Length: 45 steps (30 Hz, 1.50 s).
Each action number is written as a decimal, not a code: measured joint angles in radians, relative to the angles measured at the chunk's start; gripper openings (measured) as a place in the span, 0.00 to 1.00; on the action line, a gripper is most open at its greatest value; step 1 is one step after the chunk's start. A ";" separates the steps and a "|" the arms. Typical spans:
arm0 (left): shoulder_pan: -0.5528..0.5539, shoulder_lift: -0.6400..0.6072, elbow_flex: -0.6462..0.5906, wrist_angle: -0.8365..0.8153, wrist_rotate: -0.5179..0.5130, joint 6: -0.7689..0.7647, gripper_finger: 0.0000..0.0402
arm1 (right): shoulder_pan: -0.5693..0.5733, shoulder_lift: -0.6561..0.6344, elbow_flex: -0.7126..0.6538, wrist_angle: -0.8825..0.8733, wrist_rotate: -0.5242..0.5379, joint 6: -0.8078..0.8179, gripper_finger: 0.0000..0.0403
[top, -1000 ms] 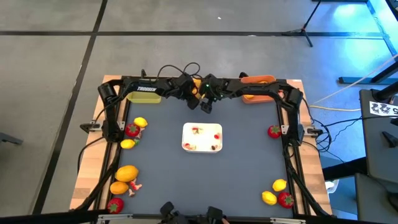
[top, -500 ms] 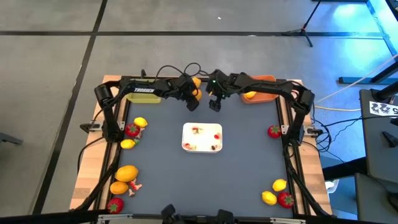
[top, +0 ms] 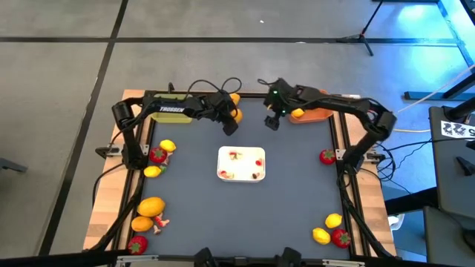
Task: Sort produce into baskets
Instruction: Put the yellow lemon into the orange bin
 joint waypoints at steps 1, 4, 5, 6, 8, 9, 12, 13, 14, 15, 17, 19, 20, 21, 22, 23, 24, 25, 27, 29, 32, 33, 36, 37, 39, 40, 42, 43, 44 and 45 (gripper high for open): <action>-0.002 -0.003 0.000 0.001 0.000 0.003 0.37 | -0.009 -0.028 -0.036 0.029 -0.011 0.000 0.86; -0.012 -0.023 0.000 0.002 0.002 0.017 0.36 | -0.028 -0.096 -0.128 0.112 -0.024 0.004 0.86; -0.015 -0.035 0.000 0.002 0.003 0.021 0.36 | -0.028 -0.112 -0.154 0.145 -0.030 0.006 0.86; -0.018 -0.046 0.000 0.002 0.003 0.023 0.36 | -0.028 -0.123 -0.177 0.163 -0.029 0.010 0.86; -0.028 -0.069 0.000 0.005 0.004 0.033 0.36 | -0.026 -0.128 -0.201 0.192 -0.018 0.031 0.86; -0.033 -0.080 0.000 0.003 0.005 0.042 0.36 | -0.025 -0.128 -0.206 0.195 -0.018 0.051 0.86; -0.046 -0.112 0.000 0.000 0.027 0.057 0.37 | -0.011 -0.113 -0.207 0.223 -0.021 0.092 0.86; -0.049 -0.121 0.000 0.001 0.029 0.062 0.37 | -0.010 -0.109 -0.208 0.230 -0.020 0.104 0.86; -0.054 -0.129 0.001 0.006 0.030 0.070 0.37 | -0.005 -0.106 -0.209 0.243 -0.021 0.110 0.86; -0.059 -0.135 0.002 0.010 0.030 0.078 0.37 | 0.002 -0.106 -0.208 0.268 -0.023 0.121 0.86; -0.070 -0.140 0.002 0.011 0.030 0.101 0.37 | 0.012 -0.106 -0.208 0.305 -0.043 0.117 0.86; -0.078 -0.144 0.002 0.011 0.031 0.128 0.36 | 0.025 -0.106 -0.208 0.322 -0.101 0.070 0.86; -0.081 -0.144 0.002 0.013 0.031 0.137 0.37 | 0.032 -0.106 -0.208 0.338 -0.134 0.046 0.86; -0.085 -0.145 0.002 0.012 0.031 0.148 0.37 | 0.036 -0.106 -0.208 0.359 -0.164 0.024 0.86; -0.086 -0.145 0.002 0.012 0.031 0.155 0.37 | 0.041 -0.106 -0.208 0.380 -0.188 0.010 0.86; -0.092 -0.145 0.002 0.012 0.032 0.157 0.37 | 0.048 -0.106 -0.208 0.403 -0.208 0.002 0.86; -0.096 -0.145 0.002 0.012 0.035 0.163 0.38 | 0.052 -0.105 -0.208 0.428 -0.224 -0.003 0.86; -0.099 -0.145 0.002 0.012 0.038 0.175 0.38 | 0.058 -0.105 -0.208 0.453 -0.232 -0.009 0.86; -0.110 -0.145 0.002 0.014 0.043 0.196 0.38 | 0.071 -0.105 -0.208 0.488 -0.238 -0.025 0.86; -0.123 -0.145 0.002 0.020 0.045 0.206 0.38 | 0.082 -0.104 -0.208 0.515 -0.238 -0.031 0.86; -0.139 -0.145 0.002 0.042 0.047 0.205 0.38 | 0.092 -0.104 -0.208 0.541 -0.239 -0.029 0.86; -0.144 -0.145 0.002 0.045 0.047 0.205 0.38 | 0.096 -0.104 -0.208 0.541 -0.238 -0.029 0.86; -0.160 -0.146 0.002 0.064 0.046 0.214 0.38 | 0.110 -0.104 -0.208 0.544 -0.247 -0.029 0.86; -0.165 -0.146 0.002 0.076 0.046 0.220 0.38 | 0.118 -0.102 -0.208 0.544 -0.257 -0.030 0.86; -0.173 -0.147 0.002 0.091 0.047 0.234 0.38 | 0.135 -0.097 -0.207 0.549 -0.274 -0.035 0.86; -0.177 -0.147 0.004 0.095 0.047 0.241 0.38 | 0.145 -0.097 -0.208 0.550 -0.271 -0.042 0.86; -0.181 -0.147 0.006 0.095 0.050 0.257 0.38 | 0.163 -0.097 -0.207 0.569 -0.243 -0.052 0.86; -0.183 -0.147 0.007 0.096 0.049 0.263 0.38 | 0.171 -0.097 -0.207 0.575 -0.228 -0.055 0.84; -0.185 -0.147 0.007 0.095 0.049 0.268 0.38 | 0.175 -0.097 -0.207 0.576 -0.219 -0.057 0.82; -0.186 -0.147 0.007 0.095 0.049 0.275 0.38 | 0.174 -0.097 -0.207 0.577 -0.220 -0.058 0.79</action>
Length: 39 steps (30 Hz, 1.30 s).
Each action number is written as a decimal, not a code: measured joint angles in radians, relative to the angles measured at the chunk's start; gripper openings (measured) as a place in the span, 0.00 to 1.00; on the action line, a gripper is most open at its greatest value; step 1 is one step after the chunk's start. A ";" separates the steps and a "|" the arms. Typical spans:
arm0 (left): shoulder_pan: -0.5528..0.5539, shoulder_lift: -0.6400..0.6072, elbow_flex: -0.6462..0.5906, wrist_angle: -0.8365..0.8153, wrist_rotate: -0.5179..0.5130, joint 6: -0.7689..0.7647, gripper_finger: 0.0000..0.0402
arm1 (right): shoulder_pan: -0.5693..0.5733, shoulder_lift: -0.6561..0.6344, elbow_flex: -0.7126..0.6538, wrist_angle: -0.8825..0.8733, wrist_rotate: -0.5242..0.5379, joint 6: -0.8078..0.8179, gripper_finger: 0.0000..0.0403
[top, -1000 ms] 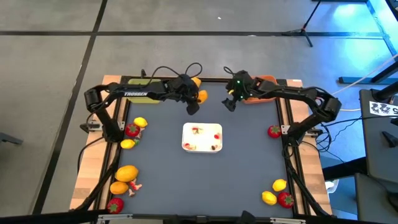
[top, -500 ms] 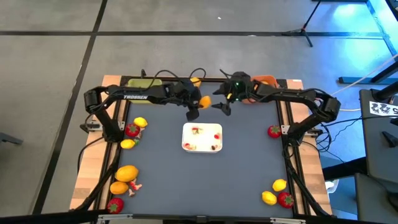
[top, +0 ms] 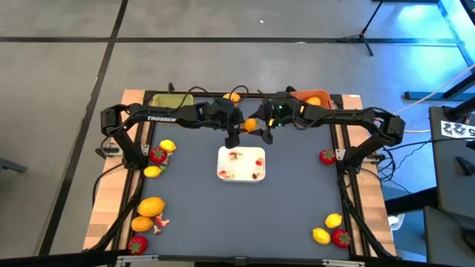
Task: Sort produce into baskets
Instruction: Put the yellow lemon into the orange bin
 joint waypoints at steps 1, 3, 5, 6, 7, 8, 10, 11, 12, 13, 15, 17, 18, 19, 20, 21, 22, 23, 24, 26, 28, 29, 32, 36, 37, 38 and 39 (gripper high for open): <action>-0.003 0.000 0.000 0.001 -0.001 0.008 0.38 | 0.000 0.000 0.000 0.000 -0.004 -0.001 0.76; -0.006 0.000 0.000 0.000 -0.002 0.022 0.38 | -0.003 0.000 0.000 -0.010 -0.010 -0.002 0.67; -0.006 0.000 0.000 0.000 -0.001 0.037 0.38 | -0.003 0.000 0.000 -0.017 -0.010 -0.002 0.57; -0.006 0.000 0.000 0.000 -0.002 0.039 0.38 | -0.003 0.000 0.000 -0.018 -0.011 -0.003 0.52; -0.006 0.000 0.000 0.000 -0.002 0.039 0.38 | -0.003 -0.001 0.000 -0.018 -0.011 -0.005 0.48; -0.006 0.000 0.000 0.001 -0.003 0.039 0.38 | -0.003 -0.001 0.000 -0.019 -0.010 -0.013 0.44; -0.006 0.000 0.000 0.004 -0.005 0.038 0.38 | -0.003 -0.001 0.000 -0.020 -0.008 -0.023 0.41; -0.006 0.000 0.000 0.006 -0.005 0.035 0.38 | -0.003 -0.001 0.000 -0.020 -0.005 -0.024 0.41; -0.006 0.000 0.000 0.008 -0.007 0.035 0.38 | -0.003 -0.002 0.001 -0.020 -0.001 -0.024 0.41; -0.005 0.000 0.000 0.011 -0.008 0.034 0.38 | -0.003 -0.002 0.001 -0.021 0.001 -0.025 0.41; -0.005 0.000 0.000 0.013 -0.008 0.030 0.39 | -0.003 -0.002 0.001 -0.021 0.001 -0.024 0.43; -0.005 0.000 0.000 0.014 -0.009 0.019 0.41 | -0.003 -0.002 0.001 -0.022 0.002 -0.024 0.46; -0.004 0.000 0.000 0.016 -0.009 0.010 0.43 | -0.003 -0.002 0.001 -0.024 0.007 -0.024 0.47; -0.003 0.000 0.000 0.024 -0.009 -0.002 0.46 | -0.003 -0.002 0.001 -0.026 0.012 -0.024 0.47; -0.003 0.000 0.000 0.036 -0.013 -0.013 0.49 | -0.003 -0.002 0.001 -0.029 0.021 -0.024 0.47; -0.003 -0.001 0.001 0.038 -0.021 -0.021 0.53 | -0.003 -0.004 0.000 -0.032 0.036 -0.024 0.46; -0.003 -0.002 0.001 0.037 -0.028 -0.027 0.56 | -0.003 -0.008 0.000 -0.036 0.060 -0.024 0.46; -0.003 -0.002 0.001 0.033 -0.039 -0.032 0.59 | -0.003 -0.016 0.000 -0.043 0.088 -0.024 0.45; -0.003 -0.002 0.001 0.025 -0.051 -0.033 0.63 | -0.003 -0.027 0.000 -0.054 0.112 -0.024 0.45; -0.004 -0.002 0.001 0.007 -0.068 -0.025 0.67 | -0.004 -0.054 0.000 -0.095 0.170 -0.025 0.45; -0.004 -0.002 0.001 -0.020 -0.074 -0.016 0.70 | -0.011 -0.093 0.000 -0.158 0.234 -0.025 0.46; -0.004 -0.002 0.001 -0.035 -0.075 -0.018 0.71 | -0.012 -0.111 0.000 -0.183 0.267 -0.025 0.46; -0.003 -0.002 0.001 -0.066 -0.078 -0.020 0.71 | -0.029 -0.177 0.000 -0.299 0.388 -0.024 0.47; -0.003 -0.002 0.000 -0.088 -0.089 -0.025 0.70 | -0.067 -0.255 0.000 -0.442 0.525 0.002 0.47; -0.003 -0.002 0.000 -0.089 -0.090 -0.025 0.70 | -0.082 -0.274 0.000 -0.475 0.548 0.008 0.47; -0.003 -0.002 0.000 -0.089 -0.090 -0.025 0.70 | -0.098 -0.291 0.000 -0.517 0.563 0.012 0.47; -0.003 -0.002 -0.002 -0.088 -0.090 -0.026 0.70 | -0.114 -0.305 0.000 -0.554 0.576 0.023 0.47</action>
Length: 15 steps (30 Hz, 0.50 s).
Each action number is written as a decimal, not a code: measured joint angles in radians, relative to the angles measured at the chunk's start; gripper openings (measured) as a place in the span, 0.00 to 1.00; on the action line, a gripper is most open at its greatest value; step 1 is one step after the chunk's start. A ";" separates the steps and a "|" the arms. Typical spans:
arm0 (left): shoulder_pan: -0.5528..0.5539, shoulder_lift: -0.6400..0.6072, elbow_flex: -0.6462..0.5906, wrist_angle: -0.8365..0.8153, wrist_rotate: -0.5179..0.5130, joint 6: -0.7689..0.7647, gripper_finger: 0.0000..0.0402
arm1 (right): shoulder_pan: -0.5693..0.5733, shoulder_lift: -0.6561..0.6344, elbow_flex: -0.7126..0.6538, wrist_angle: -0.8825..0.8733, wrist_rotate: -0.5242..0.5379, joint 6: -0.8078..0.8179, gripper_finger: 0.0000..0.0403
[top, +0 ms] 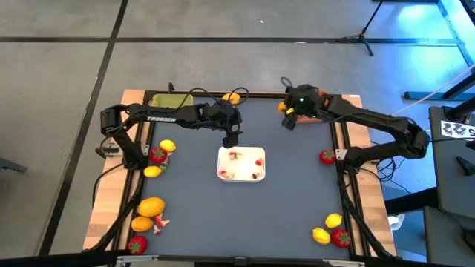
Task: Sort produce into baskets
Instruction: Put the yellow lemon into the orange bin
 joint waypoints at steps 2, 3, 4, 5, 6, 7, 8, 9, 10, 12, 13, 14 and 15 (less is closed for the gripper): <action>0.000 0.000 -0.002 -0.003 0.000 0.000 0.70 | -0.042 -0.024 -0.001 -0.062 0.036 0.033 0.48; 0.000 0.000 -0.002 -0.002 0.000 0.000 0.70 | -0.063 -0.032 -0.001 -0.090 0.055 0.045 0.48; 0.000 0.000 -0.002 -0.002 0.000 0.000 0.70 | -0.085 -0.038 -0.001 -0.118 0.070 0.061 0.48; 0.000 0.000 -0.002 -0.002 0.000 0.000 0.70 | -0.106 -0.040 -0.001 -0.143 0.082 0.075 0.48; 0.000 0.000 -0.002 -0.002 0.000 0.000 0.70 | -0.131 -0.040 -0.001 -0.171 0.089 0.093 0.48; 0.000 0.000 -0.002 -0.003 0.000 0.000 0.70 | -0.158 -0.040 -0.001 -0.201 0.090 0.113 0.48; 0.000 0.000 -0.002 -0.003 0.000 0.000 0.70 | -0.186 -0.039 -0.001 -0.229 0.088 0.124 0.48; 0.000 0.000 -0.002 -0.003 0.000 0.000 0.70 | -0.213 -0.039 -0.002 -0.256 0.085 0.136 0.48; 0.000 0.000 -0.002 -0.003 0.000 0.000 0.70 | -0.239 -0.039 -0.005 -0.274 0.083 0.140 0.48; 0.000 0.000 -0.002 -0.003 0.000 0.003 0.70 | -0.279 -0.039 -0.024 -0.278 0.083 0.143 0.48; 0.000 0.000 -0.002 -0.003 0.000 0.004 0.70 | -0.298 -0.039 -0.036 -0.271 0.082 0.150 0.48; 0.000 0.000 -0.002 -0.003 0.000 0.004 0.70 | -0.318 -0.039 -0.049 -0.262 0.078 0.166 0.48; 0.000 0.000 -0.002 -0.003 0.000 0.004 0.70 | -0.338 -0.039 -0.062 -0.257 0.073 0.180 0.48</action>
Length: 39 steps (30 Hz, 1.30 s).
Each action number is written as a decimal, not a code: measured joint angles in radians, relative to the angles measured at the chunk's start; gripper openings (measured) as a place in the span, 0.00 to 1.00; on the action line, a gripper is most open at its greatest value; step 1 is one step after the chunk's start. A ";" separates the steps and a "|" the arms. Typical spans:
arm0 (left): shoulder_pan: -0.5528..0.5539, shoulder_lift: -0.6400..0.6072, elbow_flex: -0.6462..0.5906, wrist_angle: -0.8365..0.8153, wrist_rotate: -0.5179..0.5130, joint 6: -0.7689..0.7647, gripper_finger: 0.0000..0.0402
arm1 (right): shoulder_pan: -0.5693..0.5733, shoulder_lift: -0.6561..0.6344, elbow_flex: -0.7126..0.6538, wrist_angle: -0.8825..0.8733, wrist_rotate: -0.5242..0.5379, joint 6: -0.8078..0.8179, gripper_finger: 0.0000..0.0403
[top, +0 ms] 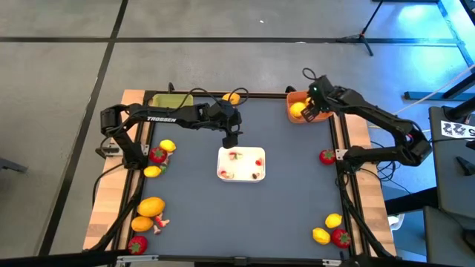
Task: Sort produce into baskets
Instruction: Put the yellow lemon into the orange bin
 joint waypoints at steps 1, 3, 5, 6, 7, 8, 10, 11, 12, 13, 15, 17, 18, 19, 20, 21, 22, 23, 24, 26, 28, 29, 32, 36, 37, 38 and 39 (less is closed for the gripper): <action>0.000 0.000 0.000 0.000 0.000 0.003 0.70 | -0.019 0.000 -0.013 0.002 -0.014 0.012 0.48; 0.000 0.000 0.000 0.000 0.000 0.006 0.70 | -0.049 0.000 -0.045 0.022 -0.035 0.014 0.48; 0.000 0.000 0.000 0.000 0.000 0.007 0.70 | -0.063 0.000 -0.083 0.075 -0.044 0.015 0.48; 0.000 0.000 0.000 0.000 0.000 0.007 0.70 | -0.067 0.000 -0.101 0.098 -0.044 0.016 0.48; 0.000 0.000 0.000 0.000 0.000 0.007 0.70 | -0.070 0.000 -0.116 0.114 -0.038 0.013 0.48; 0.000 0.000 0.000 0.000 0.000 0.007 0.70 | -0.068 0.001 -0.125 0.127 -0.023 0.013 0.48; 0.000 0.000 0.000 0.001 0.000 0.007 0.70 | -0.067 0.002 -0.127 0.151 -0.007 0.017 0.48; 0.000 0.000 0.000 0.001 0.000 0.007 0.70 | -0.067 0.006 -0.127 0.156 0.001 0.020 0.48; 0.000 0.000 0.000 0.001 0.000 0.007 0.70 | -0.067 0.010 -0.127 0.155 0.007 0.021 0.48; 0.000 0.000 0.000 0.002 0.000 0.007 0.70 | -0.067 0.013 -0.128 0.152 0.007 0.020 0.48; 0.000 0.000 0.000 0.002 0.000 0.007 0.70 | -0.067 0.019 -0.128 0.152 0.012 0.014 0.48; 0.000 0.001 0.000 0.004 0.001 0.007 0.70 | -0.067 0.031 -0.128 0.148 0.025 0.010 0.48; 0.000 0.001 0.000 0.004 0.001 0.007 0.70 | -0.067 0.036 -0.128 0.148 0.032 0.009 0.48; 0.000 0.001 0.000 0.004 0.001 0.007 0.70 | -0.062 0.041 -0.128 0.149 0.042 0.009 0.48; 0.000 0.001 0.000 0.004 0.001 0.007 0.70 | -0.052 0.048 -0.128 0.148 0.059 0.009 0.49; 0.000 0.001 0.000 0.004 0.001 0.007 0.70 | -0.043 0.059 -0.128 0.144 0.078 0.008 0.50; 0.000 0.001 0.000 0.002 0.001 0.007 0.70 | -0.036 0.068 -0.128 0.140 0.090 0.008 0.51; 0.000 0.001 0.000 0.000 0.001 0.004 0.70 | -0.033 0.077 -0.128 0.139 0.104 0.008 0.53; 0.000 0.001 -0.001 0.000 0.001 0.004 0.70 | -0.032 0.083 -0.128 0.140 0.113 0.008 0.56; 0.000 0.001 -0.001 0.000 0.001 0.003 0.70 | -0.033 0.096 -0.128 0.140 0.128 0.012 0.61; 0.000 0.001 -0.001 0.000 0.001 0.003 0.70 | -0.034 0.103 -0.128 0.140 0.121 0.027 0.67; 0.000 0.001 -0.001 0.000 0.001 0.003 0.70 | -0.034 0.103 -0.128 0.140 0.112 0.033 0.68; 0.000 0.001 -0.001 0.001 0.001 0.002 0.70 | -0.033 0.101 -0.127 0.140 0.094 0.034 0.72; 0.000 0.001 0.007 -0.002 -0.021 0.002 0.70 | -0.028 0.099 -0.101 0.114 0.090 0.034 0.72; 0.000 0.001 0.011 -0.001 -0.041 0.003 0.70 | -0.021 0.099 -0.090 0.115 0.084 0.034 0.72; 0.002 0.001 0.015 0.000 -0.064 0.004 0.70 | -0.009 0.098 -0.080 0.117 0.077 0.034 0.72; 0.005 0.001 0.018 0.000 -0.086 0.005 0.70 | 0.005 0.098 -0.073 0.121 0.059 0.034 0.72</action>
